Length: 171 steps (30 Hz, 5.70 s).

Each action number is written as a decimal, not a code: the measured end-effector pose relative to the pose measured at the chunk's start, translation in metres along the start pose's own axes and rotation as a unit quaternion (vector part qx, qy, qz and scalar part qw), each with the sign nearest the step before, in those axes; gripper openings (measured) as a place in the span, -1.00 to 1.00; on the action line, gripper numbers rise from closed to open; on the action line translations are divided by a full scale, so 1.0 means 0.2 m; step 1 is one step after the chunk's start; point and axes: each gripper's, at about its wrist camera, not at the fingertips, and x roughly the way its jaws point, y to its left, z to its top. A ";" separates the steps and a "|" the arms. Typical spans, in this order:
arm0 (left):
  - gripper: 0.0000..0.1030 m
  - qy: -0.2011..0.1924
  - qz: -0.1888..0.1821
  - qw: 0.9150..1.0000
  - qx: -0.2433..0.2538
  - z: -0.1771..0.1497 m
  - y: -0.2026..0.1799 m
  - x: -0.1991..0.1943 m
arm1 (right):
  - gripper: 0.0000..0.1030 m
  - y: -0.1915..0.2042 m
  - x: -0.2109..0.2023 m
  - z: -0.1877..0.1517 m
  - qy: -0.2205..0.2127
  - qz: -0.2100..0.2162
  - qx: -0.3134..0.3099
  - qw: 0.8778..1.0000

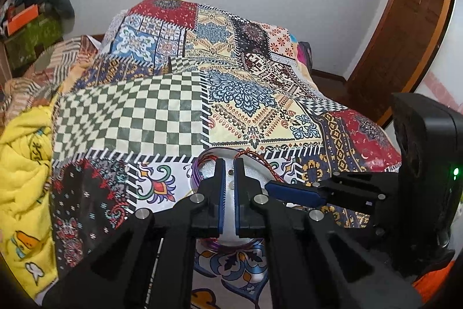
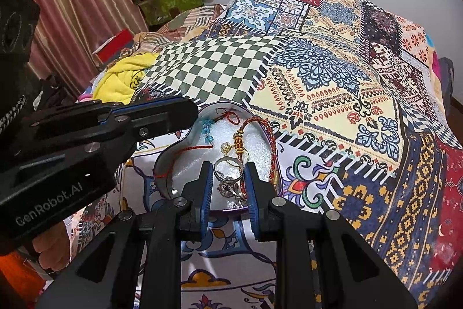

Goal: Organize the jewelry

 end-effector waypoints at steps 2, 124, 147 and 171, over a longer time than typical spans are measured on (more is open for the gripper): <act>-0.89 -0.005 0.010 1.000 0.009 0.01 -0.01 -0.02 | -0.61 0.00 -0.02 0.00 -0.002 -0.003 0.000 1.000; -0.87 0.097 -0.019 0.995 -0.001 -0.47 -0.14 -0.03 | -0.87 -0.09 -0.07 -0.27 0.041 -0.004 0.031 0.999; -0.57 0.111 -0.036 0.991 0.063 -0.43 -0.41 0.02 | -0.39 -0.27 -0.26 -0.44 0.059 -0.045 0.061 0.995; -0.79 0.096 -0.051 0.987 0.115 -0.45 -0.54 0.10 | -0.32 -0.31 -0.30 -0.46 0.054 -0.036 0.068 0.996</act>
